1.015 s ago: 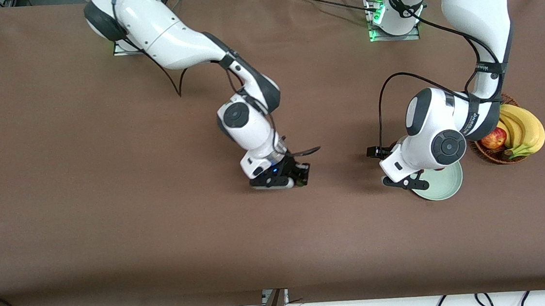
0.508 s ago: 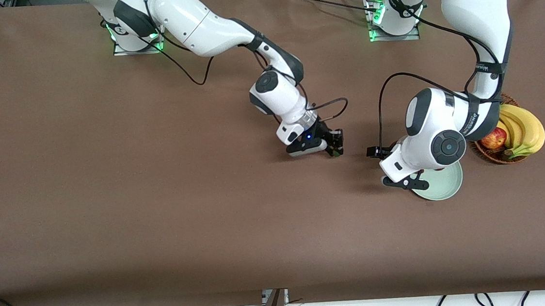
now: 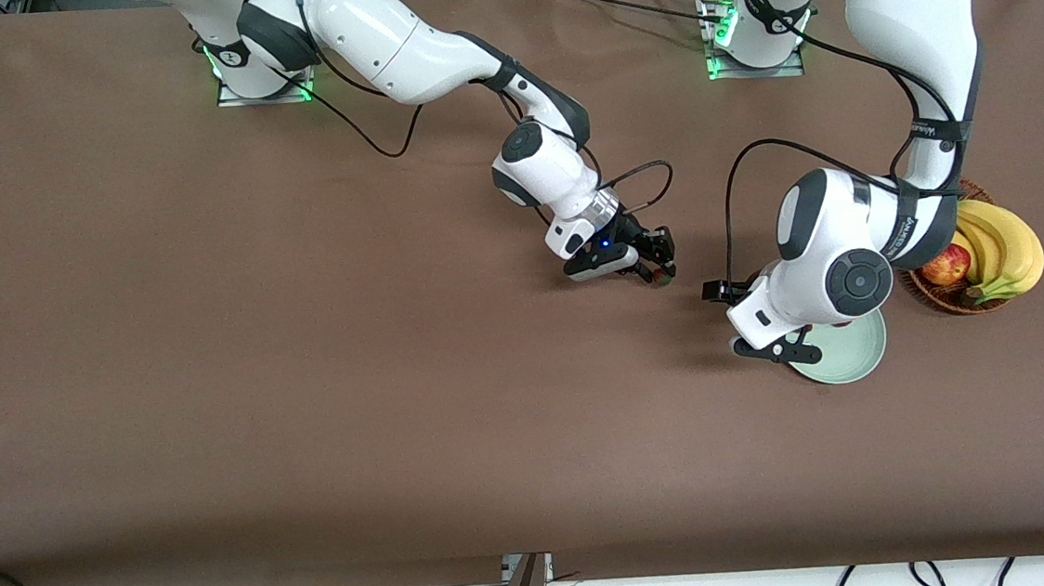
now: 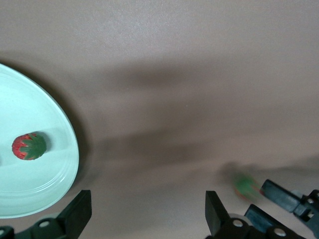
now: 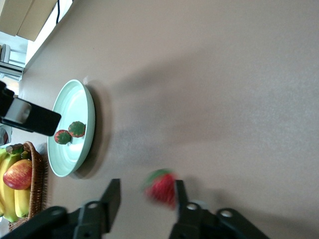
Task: Collect all strawberries into plate
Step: 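Carry the third strawberry with the right gripper and release it, then grasp the strawberry with the left gripper while the right gripper retracts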
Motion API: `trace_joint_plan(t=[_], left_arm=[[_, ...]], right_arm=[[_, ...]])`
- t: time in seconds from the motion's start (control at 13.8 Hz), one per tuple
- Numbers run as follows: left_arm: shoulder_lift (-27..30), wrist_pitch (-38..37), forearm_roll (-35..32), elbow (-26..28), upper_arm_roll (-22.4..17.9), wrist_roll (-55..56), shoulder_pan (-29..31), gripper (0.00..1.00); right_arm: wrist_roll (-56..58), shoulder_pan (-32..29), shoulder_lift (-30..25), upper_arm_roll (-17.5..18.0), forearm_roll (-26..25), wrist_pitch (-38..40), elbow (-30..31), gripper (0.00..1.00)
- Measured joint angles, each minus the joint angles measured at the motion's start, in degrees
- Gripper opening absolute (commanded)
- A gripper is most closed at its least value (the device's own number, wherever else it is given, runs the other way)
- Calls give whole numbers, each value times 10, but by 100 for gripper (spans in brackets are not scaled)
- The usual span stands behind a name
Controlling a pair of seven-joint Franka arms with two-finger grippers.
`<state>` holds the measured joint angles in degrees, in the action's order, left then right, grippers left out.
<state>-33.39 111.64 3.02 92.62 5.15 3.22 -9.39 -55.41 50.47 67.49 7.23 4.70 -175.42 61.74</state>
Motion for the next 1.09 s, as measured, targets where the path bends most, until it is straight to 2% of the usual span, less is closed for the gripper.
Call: trace_joint_plan(t=[0.22, 0.36, 0.65, 1.09], left_arm=[[0, 0, 0, 0, 0, 0, 0, 100], [0, 0, 0, 0, 0, 0, 0, 100], [0, 0, 0, -2, 1, 36, -9, 100], [0, 3, 0, -3, 3, 169, -68, 100]], right_arm=[[0, -2, -1, -1, 0, 19, -14, 100], [0, -5, -12, -8, 0, 72, -25, 100], [27, -65, -75, -13, 0, 249, -36, 100], [254, -201, -158, -12, 2, 518, -37, 100]])
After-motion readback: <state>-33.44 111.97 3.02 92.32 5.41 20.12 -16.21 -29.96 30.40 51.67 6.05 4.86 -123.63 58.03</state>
